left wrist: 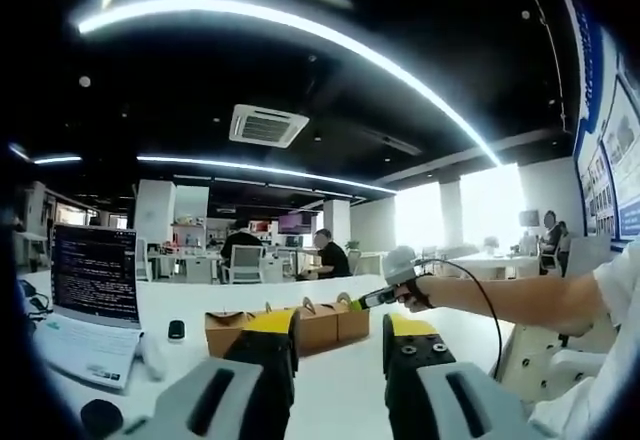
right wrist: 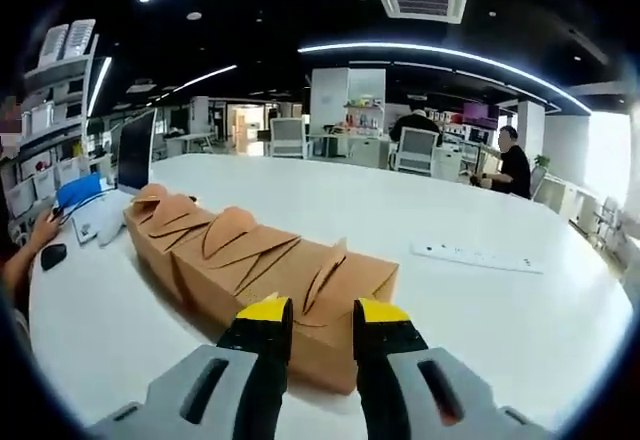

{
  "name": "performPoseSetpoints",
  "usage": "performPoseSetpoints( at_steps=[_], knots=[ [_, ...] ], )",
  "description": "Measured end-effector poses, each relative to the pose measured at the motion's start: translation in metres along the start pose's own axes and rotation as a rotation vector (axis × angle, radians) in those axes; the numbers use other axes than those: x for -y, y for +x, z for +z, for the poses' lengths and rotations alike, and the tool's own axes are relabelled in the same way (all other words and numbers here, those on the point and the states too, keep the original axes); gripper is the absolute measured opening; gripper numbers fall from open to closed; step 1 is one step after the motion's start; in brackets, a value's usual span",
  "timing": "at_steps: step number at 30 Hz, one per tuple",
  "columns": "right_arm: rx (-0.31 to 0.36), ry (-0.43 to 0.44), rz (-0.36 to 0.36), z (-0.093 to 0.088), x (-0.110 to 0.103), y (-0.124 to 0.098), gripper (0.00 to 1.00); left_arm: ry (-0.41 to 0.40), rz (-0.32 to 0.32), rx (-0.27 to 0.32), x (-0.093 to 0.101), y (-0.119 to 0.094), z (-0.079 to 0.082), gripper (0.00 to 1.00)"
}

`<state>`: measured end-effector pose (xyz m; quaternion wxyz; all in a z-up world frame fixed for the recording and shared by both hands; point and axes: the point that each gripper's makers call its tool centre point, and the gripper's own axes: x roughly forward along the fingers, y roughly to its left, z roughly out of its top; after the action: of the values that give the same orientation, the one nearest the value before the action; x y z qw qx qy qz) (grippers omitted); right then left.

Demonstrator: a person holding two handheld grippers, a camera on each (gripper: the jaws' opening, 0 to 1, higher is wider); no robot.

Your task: Pick up one paper box from the group, open the paper box, and remove the item inside

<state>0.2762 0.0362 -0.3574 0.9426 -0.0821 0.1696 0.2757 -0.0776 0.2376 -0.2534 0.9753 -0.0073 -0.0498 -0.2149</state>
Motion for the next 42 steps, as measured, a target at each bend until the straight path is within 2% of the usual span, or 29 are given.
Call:
performPoseSetpoints(
  at_steps=[7,18,25,31,42],
  knots=[
    [0.017,-0.011,0.001,-0.001,-0.003,-0.001,0.23,-0.007,0.005,0.005,-0.001,-0.001,0.002,0.35],
    [0.023,-0.029,0.004,0.000,-0.004,0.008,0.17,-0.005,0.004,0.007,-0.002,-0.002,0.002,0.35],
    [0.015,-0.008,0.006,0.000,-0.008,0.004,0.12,-0.013,0.017,0.013,-0.006,-0.004,0.003,0.34],
    [0.021,0.008,0.012,0.003,-0.007,0.009,0.07,-0.011,0.012,0.007,-0.005,-0.003,0.002,0.34],
    [0.017,0.018,0.009,0.003,-0.007,0.009,0.06,-0.014,0.015,0.013,-0.006,-0.004,0.004,0.34]
  ],
)
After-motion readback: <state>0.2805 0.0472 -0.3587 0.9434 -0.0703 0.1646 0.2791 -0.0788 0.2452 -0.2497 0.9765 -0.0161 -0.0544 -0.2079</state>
